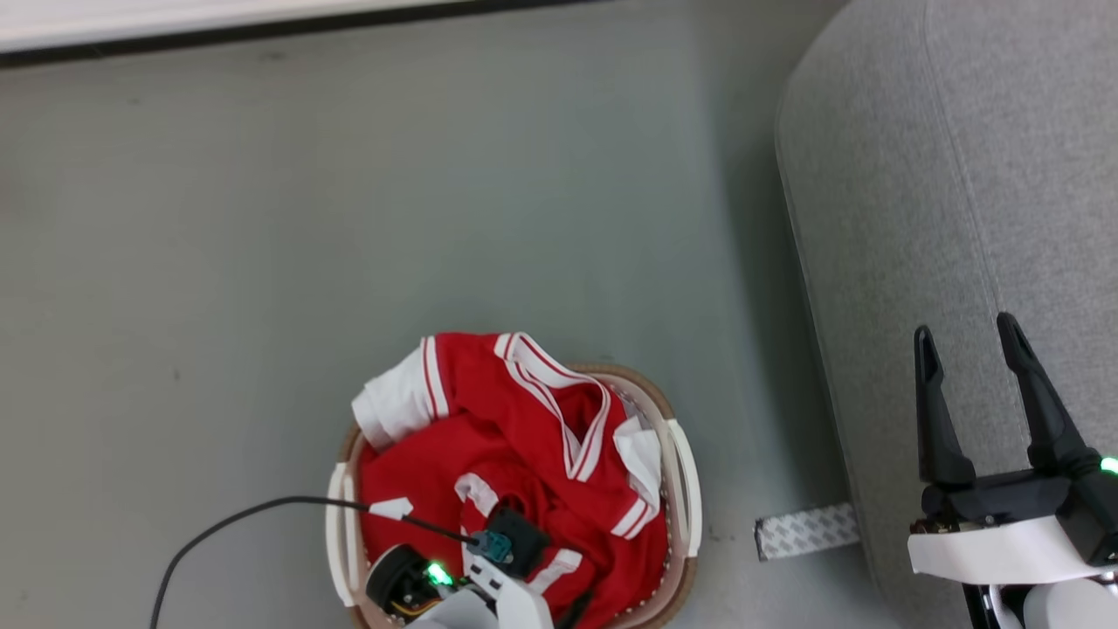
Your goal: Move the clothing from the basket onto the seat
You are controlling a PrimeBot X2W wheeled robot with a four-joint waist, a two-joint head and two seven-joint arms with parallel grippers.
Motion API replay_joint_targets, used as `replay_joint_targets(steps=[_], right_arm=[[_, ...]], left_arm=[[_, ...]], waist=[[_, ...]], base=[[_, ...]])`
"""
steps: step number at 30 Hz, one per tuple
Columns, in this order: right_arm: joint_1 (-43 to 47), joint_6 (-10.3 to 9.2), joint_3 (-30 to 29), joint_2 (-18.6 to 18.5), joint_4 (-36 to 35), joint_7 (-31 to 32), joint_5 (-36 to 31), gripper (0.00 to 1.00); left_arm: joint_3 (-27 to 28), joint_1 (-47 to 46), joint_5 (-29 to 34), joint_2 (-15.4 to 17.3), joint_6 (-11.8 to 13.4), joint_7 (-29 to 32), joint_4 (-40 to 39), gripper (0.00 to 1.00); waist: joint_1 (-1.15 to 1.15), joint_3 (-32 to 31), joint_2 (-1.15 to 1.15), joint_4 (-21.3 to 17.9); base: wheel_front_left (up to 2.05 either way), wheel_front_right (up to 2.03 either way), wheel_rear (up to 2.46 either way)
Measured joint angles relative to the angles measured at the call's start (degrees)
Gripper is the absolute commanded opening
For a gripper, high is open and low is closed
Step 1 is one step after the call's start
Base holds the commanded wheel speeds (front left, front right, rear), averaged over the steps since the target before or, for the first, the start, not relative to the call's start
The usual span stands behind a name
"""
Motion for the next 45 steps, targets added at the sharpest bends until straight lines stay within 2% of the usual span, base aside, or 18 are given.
replay_joint_targets(steps=[7, 13, 19, 20, 21, 22, 26, 31, 39, 45], right_arm=[[-1.7, 0.0, 0.2, 0.0, -1.4, 0.0, 0.5, 1.0], [-3.4, 0.01, -0.1, 0.0, -2.6, 0.0, 1.0, 1.0], [-4.9, 0.0, 0.0, 0.0, -3.5, 0.0, 1.7, 1.0], [-5.0, 0.0, 0.0, 0.0, -3.5, 0.0, 1.8, 1.0], [-5.1, 0.0, -0.1, 0.0, -3.5, 0.0, 1.9, 1.0], [-5.1, 0.0, -0.1, 0.0, -3.5, 0.0, 2.0, 1.0], [-5.0, 0.01, -0.7, 0.0, -2.8, 0.0, 2.0, 1.0], [-4.0, 0.0, -1.3, 0.0, -1.3, 0.0, 2.0, 1.0], [-1.4, 0.0, -1.5, 0.0, 0.7, 0.0, 1.4, 1.0], [3.3, 0.01, -1.4, 0.0, 2.8, 0.0, 0.5, 1.0]], left_arm=[[-7.2, -3.9, -4.5, 2.9, 0.0, 0.8, 3.0, 1.0], [-13.0, -8.0, -6.4, 3.1, 0.0, 1.7, 6.2, 1.0], [-15.2, -12.3, -6.9, 2.5, 0.0, 0.8, 10.2, 1.0], [-15.5, -12.8, -7.0, 2.2, 0.0, 0.4, 11.0, 0.54], [-15.8, -13.2, -7.1, 1.7, 0.0, -0.3, 11.6, 0.18], [-16.5, -13.4, -7.1, 1.4, 0.0, -1.1, 12.0, 0.0], [-17.5, -13.7, -9.5, -0.2, 0.0, -3.5, 13.3, 0.0], [-17.2, -13.3, -13.1, -1.1, 0.0, -7.0, 14.3, 0.0], [-13.5, -11.3, -17.6, -2.3, 0.2, -12.7, 14.5, 0.0], [-11.2, -6.9, -21.0, -2.8, 1.9, -15.2, 11.2, 0.0]], waist=[[0.0, 4.7, 0.0, -1.3], [0.0, 9.8, 0.0, -1.6], [0.0, 14.4, 0.0, -1.9], [0.01, 15.0, 0.0, -2.0], [0.0, 15.5, 0.0, -2.1], [0.01, 15.9, 0.0, -2.2], [0.0, 15.0, 0.0, -2.5], [0.0, 10.9, 0.0, -1.9], [-0.01, 1.9, 0.0, -0.5], [-0.02, -9.1, 0.0, 1.7]], base=[[0.0, 0.0, 0.0], [0.0, 0.0, 0.0], [0.0, 0.0, 0.0], [0.0, 0.0, 0.0], [0.0, 0.0, 0.0], [0.0, 0.0, 0.0], [0.0, 0.0, 0.0], [0.0, 0.0, 0.0], [0.0, 0.0, 0.0], [0.0, 0.0, 0.0]])
